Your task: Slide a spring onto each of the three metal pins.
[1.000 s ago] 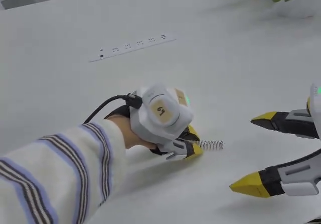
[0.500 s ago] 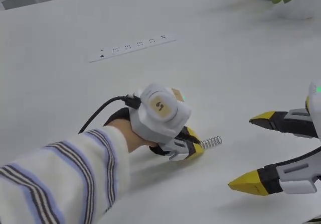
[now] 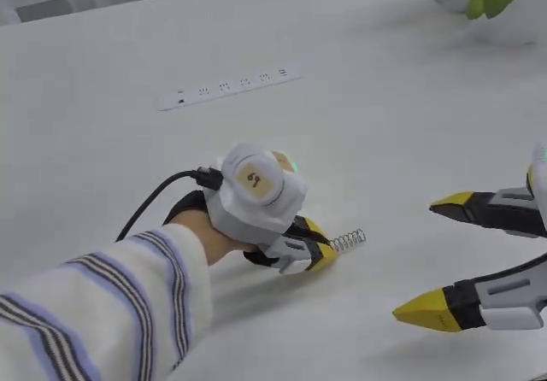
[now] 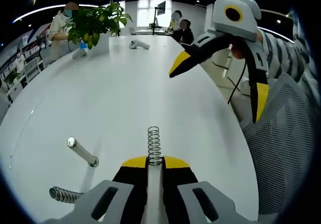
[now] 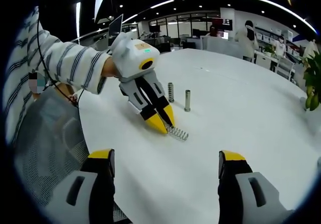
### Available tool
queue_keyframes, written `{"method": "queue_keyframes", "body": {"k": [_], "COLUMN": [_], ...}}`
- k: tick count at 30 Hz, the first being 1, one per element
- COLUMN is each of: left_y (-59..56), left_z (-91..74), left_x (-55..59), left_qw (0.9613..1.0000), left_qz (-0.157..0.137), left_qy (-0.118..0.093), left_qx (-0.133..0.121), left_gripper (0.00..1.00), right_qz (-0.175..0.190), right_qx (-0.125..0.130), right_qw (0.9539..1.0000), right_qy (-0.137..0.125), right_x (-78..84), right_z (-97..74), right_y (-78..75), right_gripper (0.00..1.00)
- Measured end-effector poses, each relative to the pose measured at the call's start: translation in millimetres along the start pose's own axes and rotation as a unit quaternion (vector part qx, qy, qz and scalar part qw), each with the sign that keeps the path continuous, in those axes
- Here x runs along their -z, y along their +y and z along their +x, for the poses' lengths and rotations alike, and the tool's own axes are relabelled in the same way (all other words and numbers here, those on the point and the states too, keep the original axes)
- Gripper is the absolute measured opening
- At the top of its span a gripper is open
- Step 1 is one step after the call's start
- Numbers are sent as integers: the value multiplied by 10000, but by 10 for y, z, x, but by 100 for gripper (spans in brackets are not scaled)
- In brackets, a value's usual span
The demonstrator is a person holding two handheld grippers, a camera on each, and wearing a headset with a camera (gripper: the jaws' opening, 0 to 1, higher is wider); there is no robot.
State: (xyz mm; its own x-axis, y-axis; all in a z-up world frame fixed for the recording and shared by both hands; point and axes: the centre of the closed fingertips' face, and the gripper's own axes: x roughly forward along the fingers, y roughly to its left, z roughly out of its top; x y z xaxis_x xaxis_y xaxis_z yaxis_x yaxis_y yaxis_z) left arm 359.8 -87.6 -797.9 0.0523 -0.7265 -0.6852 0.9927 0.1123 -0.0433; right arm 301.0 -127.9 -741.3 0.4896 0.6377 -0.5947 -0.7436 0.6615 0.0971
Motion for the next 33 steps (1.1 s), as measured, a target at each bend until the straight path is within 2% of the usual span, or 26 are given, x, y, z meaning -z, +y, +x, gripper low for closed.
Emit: {"method": "queue_keyframes", "body": {"k": [6, 8, 11, 21, 27, 33], "left_y": [-84, -113, -116, -134, -161, -202], "left_z": [-128, -173, -241, -407, -524, -638], "left_x": [17, -20, -45, -18, -7, 8], "left_qw": [10000, 9998, 9998, 9998, 9997, 9994], "left_qz": [13, -104, -16, 62, 158, 253], "left_qy": [8, -116, -132, -103, -93, -94], "left_qx": [79, 135, 111, 132, 170, 224], "left_gripper": [2, 2, 2, 2, 2, 2], "right_qz": [-100, -126, -252, -491, -664, -693], "right_qx": [-86, -126, -247, -497, -670, -962], "right_qw": [9999, 9998, 9993, 9975, 9955, 9929], "right_qy": [7, 40, 74, 144, 77, -133], "right_x": [-23, -23, -32, -89, -163, -299], "right_z": [4, 15, 37, 116, 165, 229], "right_y": [-8, -4, 26, 52, 70, 114], "right_gripper": [83, 83, 82, 78, 73, 65]}}
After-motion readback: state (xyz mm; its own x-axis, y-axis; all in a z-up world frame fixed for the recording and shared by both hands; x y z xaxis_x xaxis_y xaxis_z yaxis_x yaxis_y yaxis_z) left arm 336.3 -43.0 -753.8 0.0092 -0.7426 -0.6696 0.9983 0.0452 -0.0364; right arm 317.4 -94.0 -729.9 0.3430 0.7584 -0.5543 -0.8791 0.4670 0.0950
